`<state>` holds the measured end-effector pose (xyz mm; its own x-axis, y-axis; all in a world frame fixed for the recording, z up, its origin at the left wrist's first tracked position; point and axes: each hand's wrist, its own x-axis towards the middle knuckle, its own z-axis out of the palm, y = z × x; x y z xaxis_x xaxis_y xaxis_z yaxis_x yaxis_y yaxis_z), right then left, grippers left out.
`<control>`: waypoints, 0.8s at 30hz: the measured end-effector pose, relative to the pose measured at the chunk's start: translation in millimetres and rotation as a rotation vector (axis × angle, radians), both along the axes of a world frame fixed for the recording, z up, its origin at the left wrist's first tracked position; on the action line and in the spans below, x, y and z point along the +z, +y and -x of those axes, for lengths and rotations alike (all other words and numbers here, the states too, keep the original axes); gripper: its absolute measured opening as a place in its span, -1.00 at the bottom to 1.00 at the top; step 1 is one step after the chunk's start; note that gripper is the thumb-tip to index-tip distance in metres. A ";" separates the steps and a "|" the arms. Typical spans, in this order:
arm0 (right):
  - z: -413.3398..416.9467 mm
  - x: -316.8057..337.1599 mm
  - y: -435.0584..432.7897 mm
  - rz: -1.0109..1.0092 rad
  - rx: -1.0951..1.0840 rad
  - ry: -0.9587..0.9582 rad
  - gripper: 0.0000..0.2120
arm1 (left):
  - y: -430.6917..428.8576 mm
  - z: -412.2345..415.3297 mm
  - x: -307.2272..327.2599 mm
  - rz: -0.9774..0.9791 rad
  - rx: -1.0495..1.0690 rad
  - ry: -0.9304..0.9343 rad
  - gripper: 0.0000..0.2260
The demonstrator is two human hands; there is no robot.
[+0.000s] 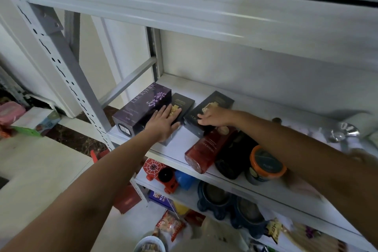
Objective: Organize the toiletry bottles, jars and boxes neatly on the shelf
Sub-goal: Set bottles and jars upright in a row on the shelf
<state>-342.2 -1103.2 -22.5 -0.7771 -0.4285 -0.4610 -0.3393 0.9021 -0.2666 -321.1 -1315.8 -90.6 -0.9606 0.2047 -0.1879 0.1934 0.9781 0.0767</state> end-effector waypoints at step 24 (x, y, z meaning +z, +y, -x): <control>-132.7 70.0 317.5 -0.279 -0.560 0.472 -0.45 | 296.4 -20.8 96.9 -0.124 -0.321 0.246 -0.42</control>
